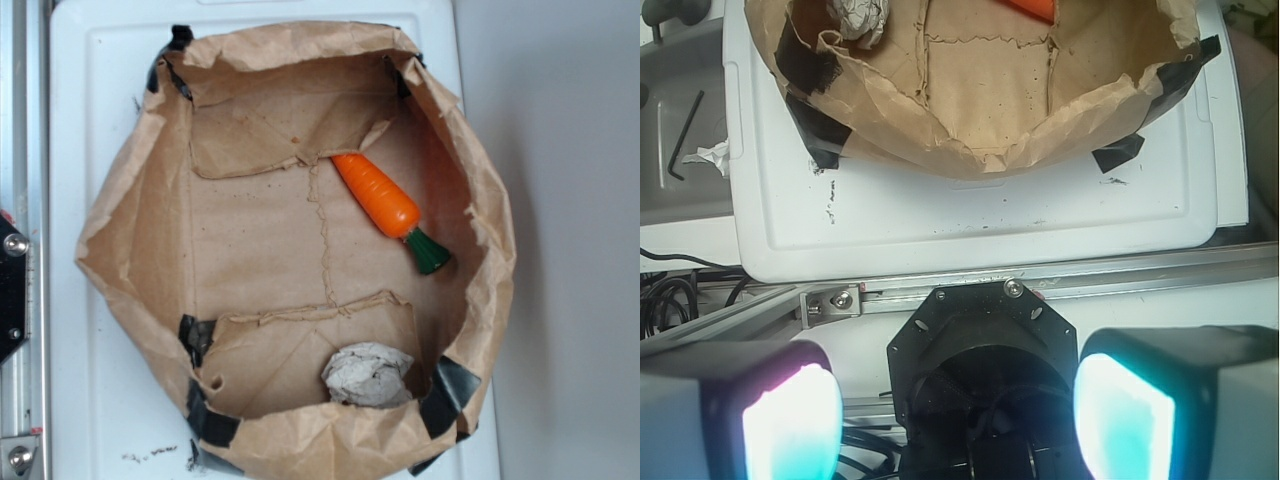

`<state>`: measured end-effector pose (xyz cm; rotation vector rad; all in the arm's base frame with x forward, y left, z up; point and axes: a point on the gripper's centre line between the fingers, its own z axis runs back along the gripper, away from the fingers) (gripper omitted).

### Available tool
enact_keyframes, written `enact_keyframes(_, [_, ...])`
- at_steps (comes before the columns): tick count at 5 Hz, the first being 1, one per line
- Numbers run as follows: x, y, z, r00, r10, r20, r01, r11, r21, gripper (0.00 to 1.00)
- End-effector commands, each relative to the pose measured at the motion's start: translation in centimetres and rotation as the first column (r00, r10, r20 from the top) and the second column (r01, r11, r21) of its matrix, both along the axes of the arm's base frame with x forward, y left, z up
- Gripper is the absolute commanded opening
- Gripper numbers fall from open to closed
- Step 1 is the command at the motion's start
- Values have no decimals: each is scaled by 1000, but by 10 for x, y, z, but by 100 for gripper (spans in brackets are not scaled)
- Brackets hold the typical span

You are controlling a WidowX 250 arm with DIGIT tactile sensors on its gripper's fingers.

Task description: Grab the carrot.

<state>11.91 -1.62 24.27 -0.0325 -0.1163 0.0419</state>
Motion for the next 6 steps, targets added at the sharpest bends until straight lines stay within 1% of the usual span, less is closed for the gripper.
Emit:
enact_keyframes(1, [0,0,0,1000,0,0,0,1000,0,100])
enact_keyframes(2, [23,-15,0,999,5,53,-9,997,71,100])
enact_keyframes(3, [71,-27,-8,1000,20,12,-20,999,32,100])
enact_keyframes(4, [96,-29,-13,997,-32,73,31,999,21,100])
enact_keyframes(5, [120,-30,-23,996,-54,77,54,999,3,100])
enact_keyframes(6, [134,-36,-31,996,-53,74,53,999,-3,100])
